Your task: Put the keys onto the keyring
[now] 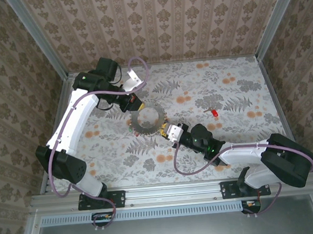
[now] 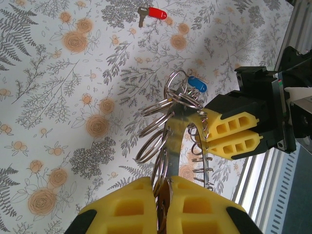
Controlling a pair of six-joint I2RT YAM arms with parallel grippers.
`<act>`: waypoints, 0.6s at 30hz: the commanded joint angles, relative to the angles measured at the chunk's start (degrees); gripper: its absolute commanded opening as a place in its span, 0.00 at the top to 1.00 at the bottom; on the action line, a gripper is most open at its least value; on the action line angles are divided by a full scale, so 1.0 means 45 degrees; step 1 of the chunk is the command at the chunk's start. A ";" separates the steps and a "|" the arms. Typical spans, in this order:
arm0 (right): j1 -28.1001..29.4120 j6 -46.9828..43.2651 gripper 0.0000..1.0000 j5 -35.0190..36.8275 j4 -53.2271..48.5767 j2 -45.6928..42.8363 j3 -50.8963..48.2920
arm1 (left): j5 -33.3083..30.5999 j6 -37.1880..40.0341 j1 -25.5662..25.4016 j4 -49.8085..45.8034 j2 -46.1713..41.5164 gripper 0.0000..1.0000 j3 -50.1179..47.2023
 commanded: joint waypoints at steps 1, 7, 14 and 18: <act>-0.0047 0.0349 0.82 -0.0221 0.0598 0.0135 0.0096 | 0.0475 -0.0272 -0.0001 0.0193 -0.0574 1.00 -0.0156; -0.0051 0.0366 0.82 -0.0192 0.0692 0.0355 0.0041 | 0.0494 -0.0343 -0.0012 0.0342 -0.0706 1.00 -0.0290; -0.0049 0.0500 0.92 -0.0187 0.0946 0.0503 0.0114 | 0.0485 -0.0506 0.0024 0.0496 -0.0779 1.00 -0.0397; -0.0044 0.0658 1.00 -0.0165 0.0830 0.0183 0.0010 | 0.0191 -0.1301 0.0206 0.1156 -0.0881 1.00 -0.0801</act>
